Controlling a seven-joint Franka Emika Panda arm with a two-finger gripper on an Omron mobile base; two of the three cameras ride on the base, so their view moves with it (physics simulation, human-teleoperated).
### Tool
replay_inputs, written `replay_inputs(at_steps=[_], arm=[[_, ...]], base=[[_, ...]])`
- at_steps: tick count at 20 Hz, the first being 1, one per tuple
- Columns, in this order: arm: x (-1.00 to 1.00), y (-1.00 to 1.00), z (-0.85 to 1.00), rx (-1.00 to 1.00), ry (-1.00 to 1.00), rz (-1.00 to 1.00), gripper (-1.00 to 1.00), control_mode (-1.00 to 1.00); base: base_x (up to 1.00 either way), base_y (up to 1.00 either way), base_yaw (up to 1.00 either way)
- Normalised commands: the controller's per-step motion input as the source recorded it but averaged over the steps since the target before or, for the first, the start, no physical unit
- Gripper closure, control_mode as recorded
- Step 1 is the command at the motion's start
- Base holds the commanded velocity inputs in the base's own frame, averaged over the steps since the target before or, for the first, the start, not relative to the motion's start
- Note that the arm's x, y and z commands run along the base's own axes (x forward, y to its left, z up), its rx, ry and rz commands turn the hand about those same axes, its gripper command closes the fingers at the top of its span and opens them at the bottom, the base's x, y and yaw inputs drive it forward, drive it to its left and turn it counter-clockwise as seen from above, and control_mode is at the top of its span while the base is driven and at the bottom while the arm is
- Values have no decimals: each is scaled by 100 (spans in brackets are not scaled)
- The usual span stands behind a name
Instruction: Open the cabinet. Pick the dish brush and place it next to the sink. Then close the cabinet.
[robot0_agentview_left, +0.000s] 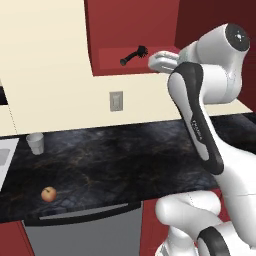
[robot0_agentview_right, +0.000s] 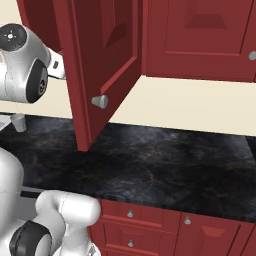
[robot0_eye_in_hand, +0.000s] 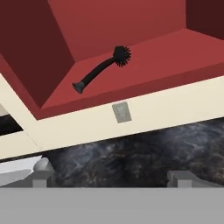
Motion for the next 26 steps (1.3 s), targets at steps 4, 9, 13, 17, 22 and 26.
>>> replay_inputs(at_steps=[4, 9, 13, 17, 22, 26], arm=[[40, 0, 35, -1, 16, -4, -100, -100], [53, 0, -1, -2, 4, -5, -100, -100], [56, 0, -5, 0, 0, -3, -100, -100], [43, 0, -2, 0, 0, -3, -100, -100], [41, 0, -3, 0, -3, -4, -100, -100], [38, 7, -6, 0, -7, -2, -100, -100]], base=[[0, 0, 0], [0, 0, 0], [0, 0, 0], [0, 0, 0], [0, 0, 0], [0, 0, 0]])
